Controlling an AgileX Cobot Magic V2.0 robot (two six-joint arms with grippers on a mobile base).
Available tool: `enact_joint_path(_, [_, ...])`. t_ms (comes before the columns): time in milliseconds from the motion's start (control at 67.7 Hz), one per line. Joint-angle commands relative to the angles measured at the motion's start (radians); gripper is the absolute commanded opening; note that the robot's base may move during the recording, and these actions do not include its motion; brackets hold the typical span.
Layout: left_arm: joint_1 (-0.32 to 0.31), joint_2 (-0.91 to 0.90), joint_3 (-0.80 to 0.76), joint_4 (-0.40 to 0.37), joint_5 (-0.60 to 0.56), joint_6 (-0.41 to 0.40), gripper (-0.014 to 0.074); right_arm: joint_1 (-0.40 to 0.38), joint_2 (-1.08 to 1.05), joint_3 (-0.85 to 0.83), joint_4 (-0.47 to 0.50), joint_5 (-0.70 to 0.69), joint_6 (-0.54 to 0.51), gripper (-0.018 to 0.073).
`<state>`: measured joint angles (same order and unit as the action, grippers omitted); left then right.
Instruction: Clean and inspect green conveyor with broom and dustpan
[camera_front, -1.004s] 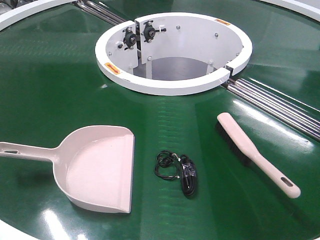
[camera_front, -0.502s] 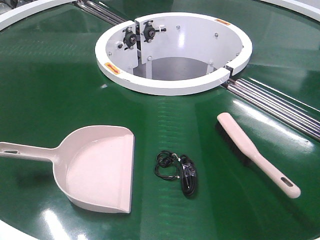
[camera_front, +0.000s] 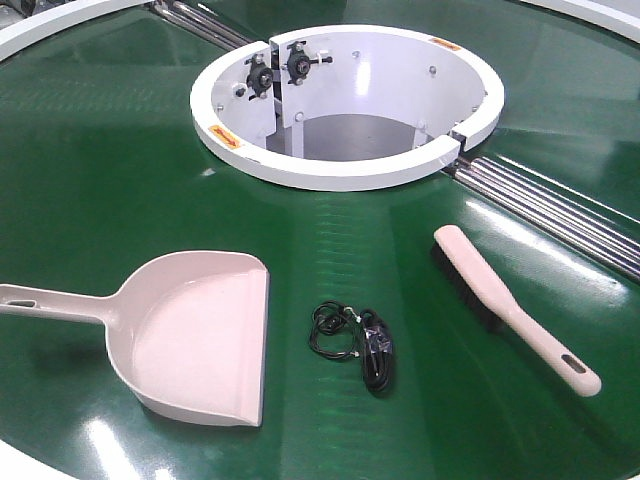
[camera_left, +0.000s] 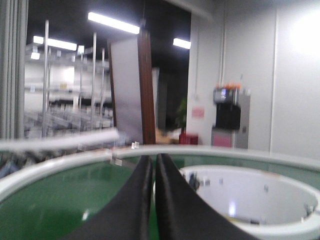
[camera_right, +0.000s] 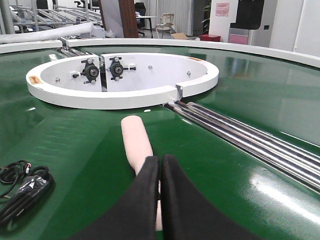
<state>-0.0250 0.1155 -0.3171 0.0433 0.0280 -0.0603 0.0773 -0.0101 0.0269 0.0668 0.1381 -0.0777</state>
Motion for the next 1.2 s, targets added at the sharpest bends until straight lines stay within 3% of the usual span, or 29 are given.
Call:
enact_joint_path(0, [-0.001,0.115,-0.153,-0.001,0.14,-0.011,-0.0008,-0.001,-0.018,0.021,-0.003,-0.07,-0.004,-0.0009])
enact_joint_path(103, [-0.001,0.243,-0.254,0.009,0.297,0.001,-0.0008,-0.001,-0.018,0.021,-0.003,-0.07,-0.004,-0.0009])
enact_joint_path(177, [-0.001,0.323,-0.272,0.005,0.348,0.015,-0.0008,-0.001,-0.018,0.021,-0.003,-0.07,-0.004,-0.0009])
enact_joint_path(517, [-0.001,0.481,-0.272,-0.002,0.389,0.011,-0.0003,-0.001,-0.018,0.021,-0.003,-0.07,-0.004,-0.0009])
enact_joint_path(665, [-0.001,0.515,-0.272,-0.001,0.399,0.027,0.0046,-0.001,-0.018,0.021,-0.003,-0.07,-0.004,-0.0009])
enact_joint_path(798, [-0.001,0.535,-0.272,-0.002,0.394,0.06,0.0152,-0.001,-0.018,0.021,-0.003,-0.07,-0.004,-0.0009])
enact_joint_path(1034, [-0.001,0.534,-0.272,-0.002,0.394,0.06,0.0466,-0.001,-0.018,0.021,-0.003,-0.07,-0.004,-0.0009])
enact_joint_path(1182, [-0.001,0.534,-0.272,-0.008,0.379,0.06,0.0565,-0.001,-0.018,0.021,-0.003,-0.07,-0.004,-0.0009])
